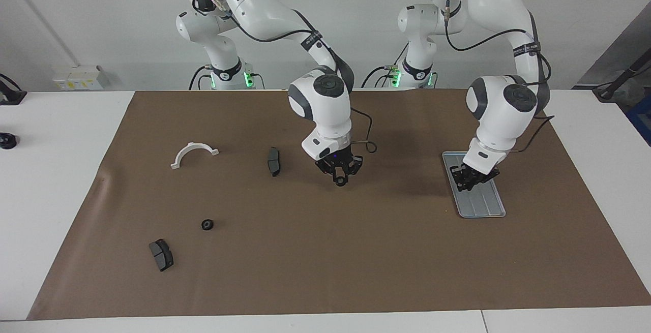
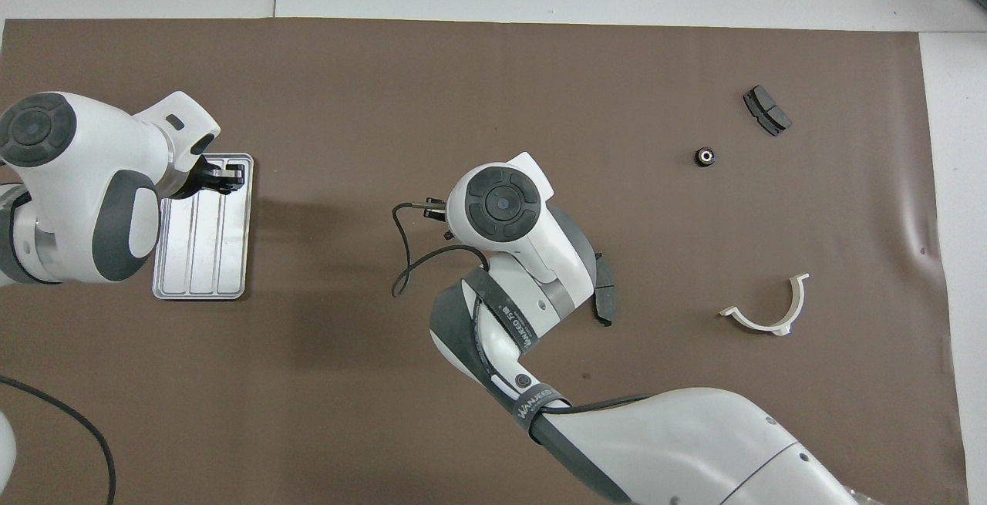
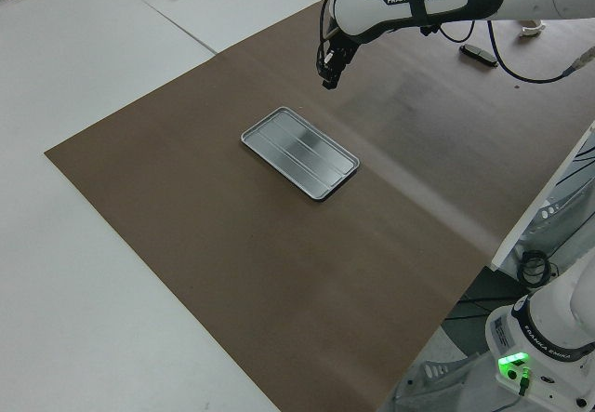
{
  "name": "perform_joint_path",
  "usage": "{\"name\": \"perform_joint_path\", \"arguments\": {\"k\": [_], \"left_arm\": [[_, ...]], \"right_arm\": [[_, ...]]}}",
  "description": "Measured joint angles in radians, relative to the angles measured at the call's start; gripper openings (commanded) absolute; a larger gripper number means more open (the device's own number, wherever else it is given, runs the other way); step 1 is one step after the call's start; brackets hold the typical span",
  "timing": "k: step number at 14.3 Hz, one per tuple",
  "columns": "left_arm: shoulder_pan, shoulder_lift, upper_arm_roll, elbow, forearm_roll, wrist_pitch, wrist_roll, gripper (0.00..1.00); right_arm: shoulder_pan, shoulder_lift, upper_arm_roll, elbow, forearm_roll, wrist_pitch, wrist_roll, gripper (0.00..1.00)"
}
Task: Pick bearing gear from pile to tray
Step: 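Place the bearing in the tray while the right gripper carries another, then set the second bearing mid-table with the right gripper while the left withdraws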
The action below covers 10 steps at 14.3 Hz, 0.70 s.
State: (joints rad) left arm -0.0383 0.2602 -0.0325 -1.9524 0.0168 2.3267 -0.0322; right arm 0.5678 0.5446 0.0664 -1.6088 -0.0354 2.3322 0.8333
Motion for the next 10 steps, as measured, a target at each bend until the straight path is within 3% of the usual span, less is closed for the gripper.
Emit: {"name": "perform_joint_path", "arguments": {"k": [2,3,4,7,8,10], "left_arm": [[0.018,0.029,-0.001,-0.001,0.000,0.033,0.036,0.00],[0.027,0.042,-0.001,-0.001,0.000,0.046,0.058,0.00],[0.038,0.054,-0.001,-0.001,0.000,0.060,0.083,0.00],[0.057,0.075,-0.002,-0.001,0.000,0.090,0.118,0.02],[0.057,0.079,-0.003,-0.001,0.000,0.092,0.120,0.14],[0.057,0.085,-0.008,-0.001,0.000,0.093,0.120,0.22]], "right_arm": [[0.006,0.021,0.000,0.001,-0.039,0.014,0.040,0.38],[0.010,0.027,0.000,0.001,-0.047,0.016,0.051,0.64],[0.015,0.031,0.000,0.000,-0.051,0.016,0.058,1.00],[0.020,0.031,-0.002,0.004,-0.085,0.016,0.061,1.00],[0.017,0.026,-0.008,0.008,-0.106,0.016,0.062,1.00],[-0.004,0.000,-0.022,0.013,-0.122,0.007,0.061,1.00]]}}
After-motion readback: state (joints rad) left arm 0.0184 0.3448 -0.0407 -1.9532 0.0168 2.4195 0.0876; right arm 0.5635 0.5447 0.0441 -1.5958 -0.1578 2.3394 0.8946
